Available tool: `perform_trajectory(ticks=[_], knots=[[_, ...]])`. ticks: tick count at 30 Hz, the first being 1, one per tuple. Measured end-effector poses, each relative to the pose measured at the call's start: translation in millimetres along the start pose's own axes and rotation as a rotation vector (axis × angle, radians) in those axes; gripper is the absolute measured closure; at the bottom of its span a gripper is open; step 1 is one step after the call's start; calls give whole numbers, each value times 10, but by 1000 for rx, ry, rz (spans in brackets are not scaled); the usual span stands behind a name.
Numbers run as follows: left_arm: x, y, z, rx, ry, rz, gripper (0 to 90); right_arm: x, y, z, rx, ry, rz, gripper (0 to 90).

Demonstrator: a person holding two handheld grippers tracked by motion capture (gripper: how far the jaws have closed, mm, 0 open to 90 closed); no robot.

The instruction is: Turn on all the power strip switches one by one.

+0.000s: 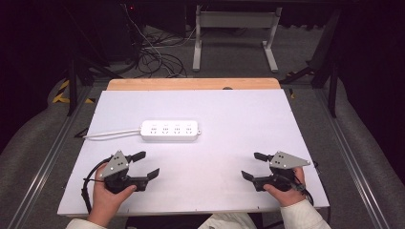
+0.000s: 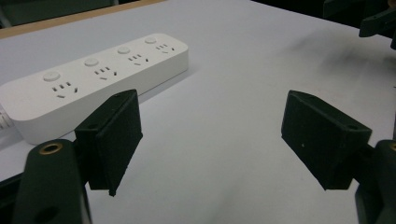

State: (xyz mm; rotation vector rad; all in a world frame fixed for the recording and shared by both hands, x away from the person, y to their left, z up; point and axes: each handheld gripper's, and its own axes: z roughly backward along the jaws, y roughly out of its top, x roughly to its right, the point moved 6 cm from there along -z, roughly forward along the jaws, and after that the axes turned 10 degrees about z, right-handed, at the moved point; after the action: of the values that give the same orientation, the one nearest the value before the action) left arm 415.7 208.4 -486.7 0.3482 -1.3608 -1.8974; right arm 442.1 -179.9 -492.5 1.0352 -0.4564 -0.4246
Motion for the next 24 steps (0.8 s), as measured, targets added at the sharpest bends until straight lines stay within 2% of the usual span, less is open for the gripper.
perform_trajectory(ticks=[2,3,5,14,16,24], knots=[[-2,3,-2,-5,14,-20,217,-3,-3,-4,-1,1,6,198],[-5,8,2,-13,28,-46,220,-4,-4,-5,-2,1,8,201],[-1,8,4,-16,30,-50,227,-6,-3,-7,1,6,8,208],[-2,33,19,-21,42,-54,241,-19,-8,-21,-5,14,12,215],[16,42,26,-28,33,-29,252,-23,-8,-22,-7,15,15,217],[16,98,40,-42,46,-28,280,-36,0,-26,4,29,4,231]])
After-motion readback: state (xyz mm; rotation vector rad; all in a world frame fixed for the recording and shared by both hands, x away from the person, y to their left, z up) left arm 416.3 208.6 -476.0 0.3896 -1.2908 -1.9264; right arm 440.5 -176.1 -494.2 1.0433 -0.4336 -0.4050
